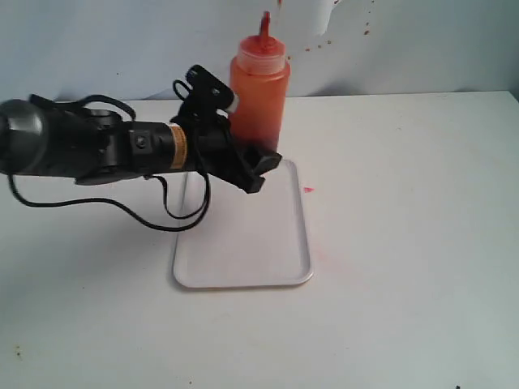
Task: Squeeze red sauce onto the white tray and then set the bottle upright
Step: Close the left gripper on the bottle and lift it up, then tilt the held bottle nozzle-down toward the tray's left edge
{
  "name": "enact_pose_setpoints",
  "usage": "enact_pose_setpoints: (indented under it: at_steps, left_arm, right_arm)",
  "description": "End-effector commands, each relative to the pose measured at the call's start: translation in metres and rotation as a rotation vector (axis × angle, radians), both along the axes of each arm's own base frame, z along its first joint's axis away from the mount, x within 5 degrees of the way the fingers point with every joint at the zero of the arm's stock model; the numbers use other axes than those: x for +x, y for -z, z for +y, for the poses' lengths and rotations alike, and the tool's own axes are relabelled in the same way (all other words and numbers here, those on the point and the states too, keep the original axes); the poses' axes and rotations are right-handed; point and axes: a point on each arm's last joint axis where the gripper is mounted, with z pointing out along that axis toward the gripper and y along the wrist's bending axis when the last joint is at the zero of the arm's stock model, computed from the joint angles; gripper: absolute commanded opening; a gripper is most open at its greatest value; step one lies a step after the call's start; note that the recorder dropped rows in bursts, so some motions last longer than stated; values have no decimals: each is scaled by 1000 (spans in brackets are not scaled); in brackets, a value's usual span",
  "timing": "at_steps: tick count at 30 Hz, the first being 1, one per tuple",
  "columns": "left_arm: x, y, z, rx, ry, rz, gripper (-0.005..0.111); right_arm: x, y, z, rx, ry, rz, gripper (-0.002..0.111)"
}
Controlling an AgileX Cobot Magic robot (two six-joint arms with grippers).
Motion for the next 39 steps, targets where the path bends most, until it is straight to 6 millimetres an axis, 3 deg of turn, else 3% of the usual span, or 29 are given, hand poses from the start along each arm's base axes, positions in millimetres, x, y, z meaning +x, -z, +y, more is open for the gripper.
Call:
enact_pose_setpoints:
  at_steps: [1,5,9,21,26,39]
  left_arm:
    - [-13,-39,25,-48,-20,-86,0]
    - [-32,-57,48,-9,-88,-101,0]
    - [-50,-76,76,169,-247,-122,0]
    - [-100,-104,105,228,-335,-185,0]
    - [-109,-104,108,277,-307,-219,0]
    - [-107,-98,114,410,-306,-239,0]
  right_arm:
    - [0,1,0,1,8,-2,0]
    - [0,1,0,1,8,-2,0]
    - [0,1,0,1,8,-2,0]
    - [0,1,0,1,8,-2,0]
    - [0,1,0,1,8,-2,0]
    - [0,1,0,1,8,-2,0]
